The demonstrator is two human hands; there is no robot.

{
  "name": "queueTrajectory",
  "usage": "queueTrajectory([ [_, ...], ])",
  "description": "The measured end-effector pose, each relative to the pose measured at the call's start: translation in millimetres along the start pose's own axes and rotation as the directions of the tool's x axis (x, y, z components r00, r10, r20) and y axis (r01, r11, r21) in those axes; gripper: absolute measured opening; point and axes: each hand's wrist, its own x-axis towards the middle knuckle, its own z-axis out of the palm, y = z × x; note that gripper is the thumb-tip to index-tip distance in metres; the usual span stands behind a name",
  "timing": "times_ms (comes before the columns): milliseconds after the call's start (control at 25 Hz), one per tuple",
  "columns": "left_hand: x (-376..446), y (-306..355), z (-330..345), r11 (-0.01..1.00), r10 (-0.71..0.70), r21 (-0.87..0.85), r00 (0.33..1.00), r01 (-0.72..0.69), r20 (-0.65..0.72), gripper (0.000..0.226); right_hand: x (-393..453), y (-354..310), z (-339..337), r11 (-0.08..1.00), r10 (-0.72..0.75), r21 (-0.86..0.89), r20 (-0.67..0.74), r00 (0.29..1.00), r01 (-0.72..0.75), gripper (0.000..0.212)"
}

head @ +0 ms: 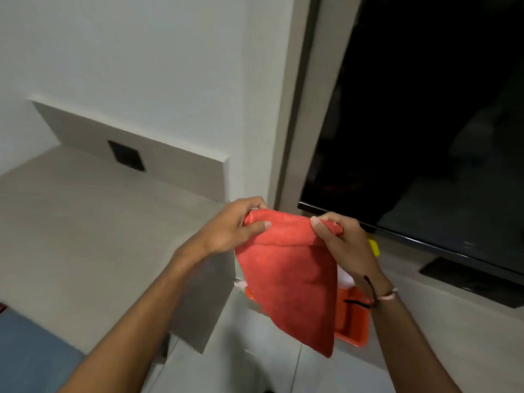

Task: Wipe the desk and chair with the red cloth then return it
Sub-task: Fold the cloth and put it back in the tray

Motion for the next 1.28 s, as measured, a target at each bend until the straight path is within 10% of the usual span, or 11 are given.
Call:
queueTrajectory([
  [400,50.4,-84.9,93.3,0.847,-0.013,0.53,0.996,-0.038,0.092,0.013,18.8,122.2,62.9,0.861,-0.062,-0.509,-0.082,0.995,0.012,0.023],
  [560,32.3,-98.7,124.0,0.701,-0.223,0.705,0.903,-0.113,0.367,0.035,-0.2,135.7,64.3,0.777,0.167,-0.626,0.315,0.934,0.072,0.035],
  [920,84.9,-97.3,153.8,0.309,-0.316,0.943,0.923,-0.121,0.222,0.048,65.1,132.2,80.2,0.685,0.302,-0.703,0.514,0.803,0.192,0.069],
  [1160,52.9,-80.0,144.4,0.589,-0.273,0.807,0.948,0.033,0.161,0.049,44.3,133.5,65.7,0.7,-0.018,-0.664,0.351,0.936,0.263,0.021],
  [1280,10.6,-75.3,163.6,0.695,-0.27,0.718,0.916,-0.029,0.298,0.055,4.2,144.0,63.5,0.722,0.09,-0.644,0.447,0.89,0.251,0.025],
])
